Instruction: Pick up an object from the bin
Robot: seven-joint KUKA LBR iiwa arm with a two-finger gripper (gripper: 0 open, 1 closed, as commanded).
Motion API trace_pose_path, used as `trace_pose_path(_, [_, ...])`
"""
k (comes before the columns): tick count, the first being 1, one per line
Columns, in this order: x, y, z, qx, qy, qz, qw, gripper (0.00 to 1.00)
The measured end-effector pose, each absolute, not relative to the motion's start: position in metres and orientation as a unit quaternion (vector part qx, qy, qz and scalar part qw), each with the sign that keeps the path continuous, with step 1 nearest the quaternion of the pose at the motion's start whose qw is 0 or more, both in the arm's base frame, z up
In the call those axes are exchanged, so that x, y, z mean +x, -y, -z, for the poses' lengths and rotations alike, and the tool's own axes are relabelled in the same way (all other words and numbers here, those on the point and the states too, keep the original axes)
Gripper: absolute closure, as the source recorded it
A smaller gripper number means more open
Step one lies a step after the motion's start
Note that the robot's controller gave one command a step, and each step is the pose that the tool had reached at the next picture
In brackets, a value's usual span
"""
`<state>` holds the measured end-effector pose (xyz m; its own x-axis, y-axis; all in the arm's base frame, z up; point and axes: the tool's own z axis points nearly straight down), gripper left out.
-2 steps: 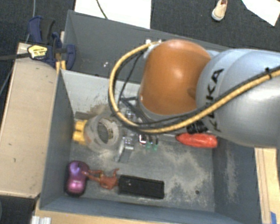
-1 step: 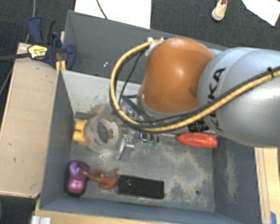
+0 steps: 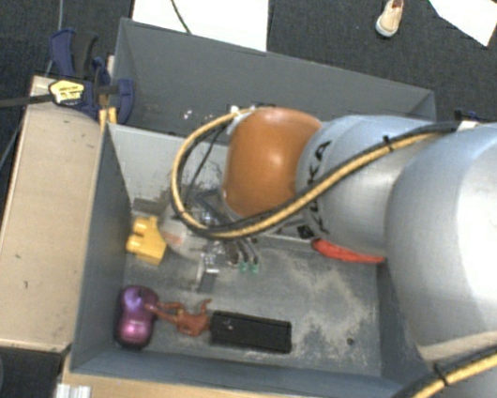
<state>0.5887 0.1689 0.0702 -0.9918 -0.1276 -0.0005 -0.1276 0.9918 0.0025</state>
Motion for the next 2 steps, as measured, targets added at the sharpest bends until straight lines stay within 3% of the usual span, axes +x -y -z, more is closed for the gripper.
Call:
trace_pose_path(1, [0.584, -0.185, -0.157, -0.015, -1.0, -0.003, 0.007, 0.0])
trace_pose_path(2, [0.582, -0.17, -0.075, -0.056, -0.998, 0.0, -0.007, 0.0])
